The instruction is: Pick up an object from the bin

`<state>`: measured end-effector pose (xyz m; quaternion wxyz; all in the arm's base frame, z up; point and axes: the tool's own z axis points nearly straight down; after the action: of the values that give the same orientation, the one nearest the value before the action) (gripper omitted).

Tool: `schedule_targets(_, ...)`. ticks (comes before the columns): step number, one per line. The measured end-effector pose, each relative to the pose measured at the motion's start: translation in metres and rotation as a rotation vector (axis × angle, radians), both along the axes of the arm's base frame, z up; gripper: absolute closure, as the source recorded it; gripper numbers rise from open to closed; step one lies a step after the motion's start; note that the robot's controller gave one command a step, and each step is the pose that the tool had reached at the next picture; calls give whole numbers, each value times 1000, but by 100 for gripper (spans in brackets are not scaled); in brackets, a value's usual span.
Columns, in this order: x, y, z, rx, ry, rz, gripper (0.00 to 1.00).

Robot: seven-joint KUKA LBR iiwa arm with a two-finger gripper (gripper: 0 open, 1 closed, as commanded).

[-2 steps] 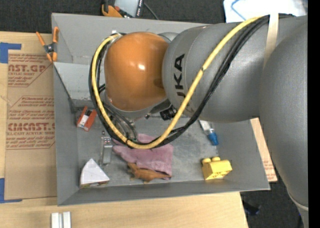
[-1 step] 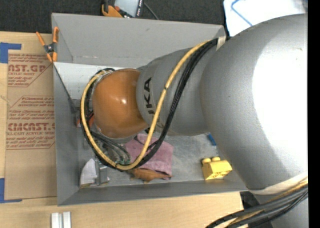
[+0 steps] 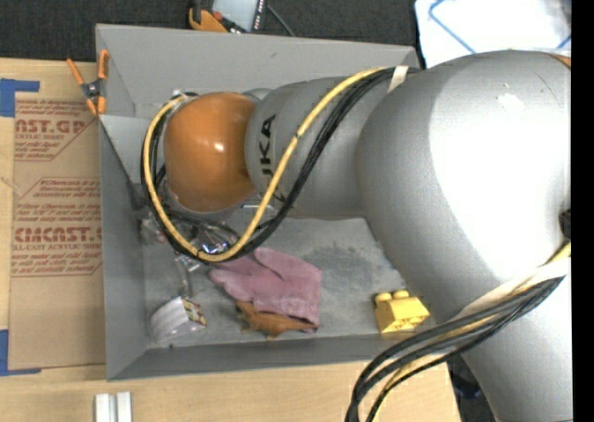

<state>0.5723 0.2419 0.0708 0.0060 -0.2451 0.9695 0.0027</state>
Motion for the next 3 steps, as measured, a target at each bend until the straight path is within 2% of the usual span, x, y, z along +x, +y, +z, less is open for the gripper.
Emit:
schedule_targets(1,-69,-90,-1,-7,18,-411,0)
schedule_targets(2,-16,-86,30,6,-4,-142,0)
schedule_targets(3,-94,-94,-1,-4,19,-426,100)
